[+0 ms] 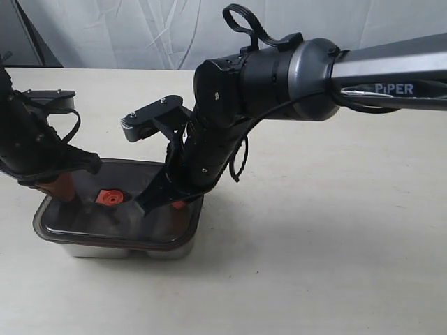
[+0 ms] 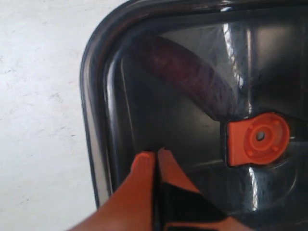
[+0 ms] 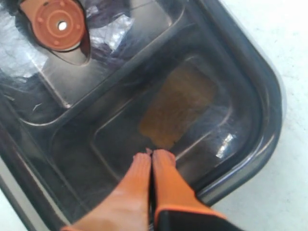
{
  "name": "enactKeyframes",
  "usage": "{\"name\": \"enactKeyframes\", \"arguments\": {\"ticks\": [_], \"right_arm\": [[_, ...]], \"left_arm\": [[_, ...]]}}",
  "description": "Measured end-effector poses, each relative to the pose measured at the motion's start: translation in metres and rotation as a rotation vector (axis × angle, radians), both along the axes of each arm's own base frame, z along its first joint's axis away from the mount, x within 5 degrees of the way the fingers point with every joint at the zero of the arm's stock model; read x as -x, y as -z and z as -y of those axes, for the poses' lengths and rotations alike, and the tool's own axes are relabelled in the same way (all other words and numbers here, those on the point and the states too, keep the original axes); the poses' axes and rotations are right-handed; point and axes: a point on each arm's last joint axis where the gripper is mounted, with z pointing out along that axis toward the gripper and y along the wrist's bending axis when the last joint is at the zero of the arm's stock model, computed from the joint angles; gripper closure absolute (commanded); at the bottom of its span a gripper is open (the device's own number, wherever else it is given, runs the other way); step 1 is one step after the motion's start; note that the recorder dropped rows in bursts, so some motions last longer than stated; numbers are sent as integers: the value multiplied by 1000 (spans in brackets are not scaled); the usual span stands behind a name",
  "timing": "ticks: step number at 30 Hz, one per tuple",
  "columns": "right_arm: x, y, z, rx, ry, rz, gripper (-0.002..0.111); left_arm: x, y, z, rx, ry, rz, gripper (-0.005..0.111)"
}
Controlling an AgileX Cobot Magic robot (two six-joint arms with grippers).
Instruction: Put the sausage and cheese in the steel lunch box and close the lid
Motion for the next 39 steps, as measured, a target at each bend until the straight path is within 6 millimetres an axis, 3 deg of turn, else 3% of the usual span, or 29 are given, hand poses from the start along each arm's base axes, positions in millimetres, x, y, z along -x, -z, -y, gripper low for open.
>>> {"name": "enactKeyframes", "arguments": {"ticks": [11,17,24,29,35,39], "right_arm": [[0,0,0,2,-2,-2,109],[0,-3,0,-3,-2,2,109],[0,-3,0,-3,-3,3,109],[0,-3,0,-3,-3,3,109],[0,-3,0,-3,-3,3,109],[0,-3,0,-2,-6,4,109]], "left_arm": [[-3,-2,9,4,21,51,107],[4,-17,7,-18,33,118,107],[20,-50,-9,-180,-2,193,107],[25,-46,-17,-259,-16,111,107],[17,-20,-17,-275,-9,2,107],[16,-16,-16,-271,-9,-17,107]]}}
